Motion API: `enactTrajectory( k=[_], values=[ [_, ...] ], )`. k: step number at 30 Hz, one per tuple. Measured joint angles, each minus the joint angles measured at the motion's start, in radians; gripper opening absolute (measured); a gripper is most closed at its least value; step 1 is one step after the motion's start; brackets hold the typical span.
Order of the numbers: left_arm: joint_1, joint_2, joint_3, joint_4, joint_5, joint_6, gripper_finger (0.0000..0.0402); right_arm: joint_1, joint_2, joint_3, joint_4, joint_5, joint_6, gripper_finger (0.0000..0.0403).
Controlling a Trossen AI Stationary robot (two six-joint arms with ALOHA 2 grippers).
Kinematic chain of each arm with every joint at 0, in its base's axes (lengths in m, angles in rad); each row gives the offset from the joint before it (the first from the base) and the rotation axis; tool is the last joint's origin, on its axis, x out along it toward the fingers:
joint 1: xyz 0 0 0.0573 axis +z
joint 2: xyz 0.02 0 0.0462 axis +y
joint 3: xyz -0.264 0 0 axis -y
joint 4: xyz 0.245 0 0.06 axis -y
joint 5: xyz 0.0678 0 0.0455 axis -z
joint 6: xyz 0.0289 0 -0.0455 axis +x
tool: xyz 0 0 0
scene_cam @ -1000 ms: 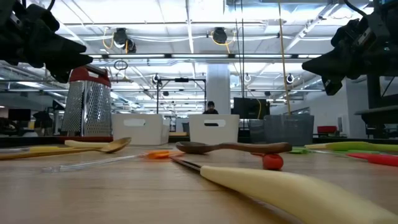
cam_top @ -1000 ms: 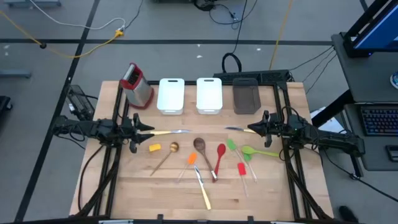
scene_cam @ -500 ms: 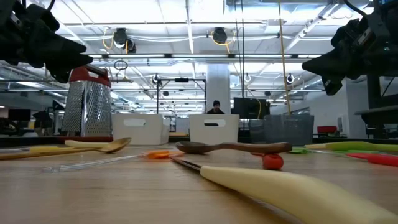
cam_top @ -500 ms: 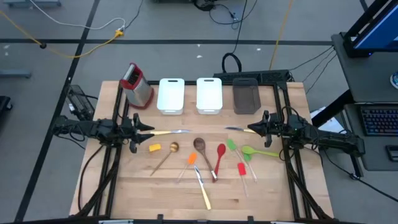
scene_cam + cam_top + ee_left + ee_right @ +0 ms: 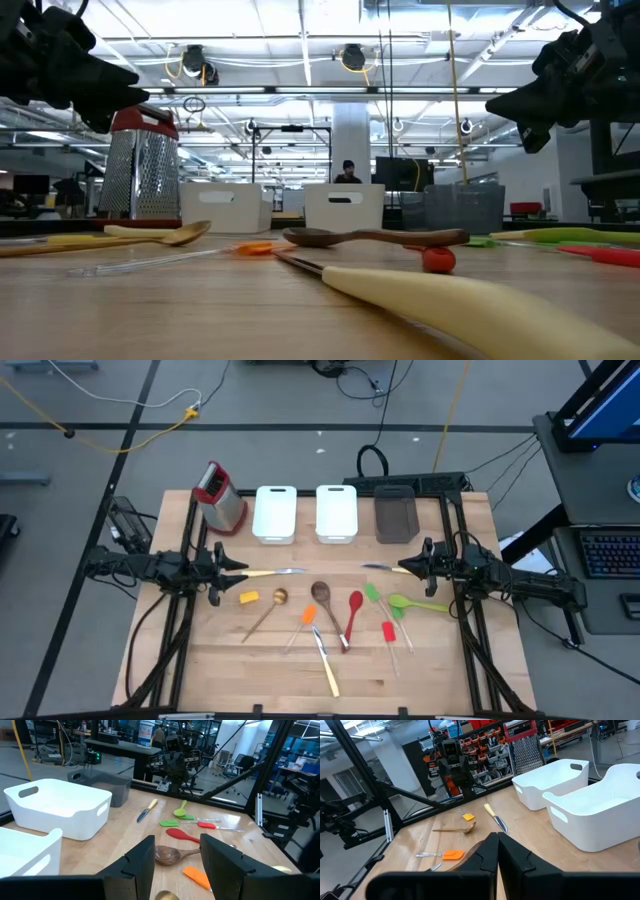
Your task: Pick & Place Kitchen Items
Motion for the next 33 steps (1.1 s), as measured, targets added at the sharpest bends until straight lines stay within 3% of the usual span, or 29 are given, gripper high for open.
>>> enactTrajectory(
  k=[11, 17, 24, 30, 33],
  values=[
    [0.000, 0.000, 0.000, 0.000, 0.000, 0.000, 0.0159, 0.000, 0.000, 0.000, 0.000, 0.000, 0.000, 0.0004],
    [0.000, 0.000, 0.000, 0.000, 0.000, 0.000, 0.0159, 0.000, 0.000, 0.000, 0.036, 0.077, -0.002, 0.0004],
    [0.000, 0.000, 0.000, 0.000, 0.000, 0.001, 0.0159, 0.000, 0.000, 0.000, 0.044, 0.077, -0.001, 0.0004],
    [0.000, 0.000, 0.000, 0.000, -0.037, 0.196, 0.0159, 0.000, 0.000, 0.000, 0.043, 0.078, -0.003, 0.0004],
    [0.000, 0.000, 0.000, 0.000, -0.037, 0.219, 0.0159, 0.000, 0.000, 0.000, 0.042, 0.078, -0.003, 0.0004]
  ],
)
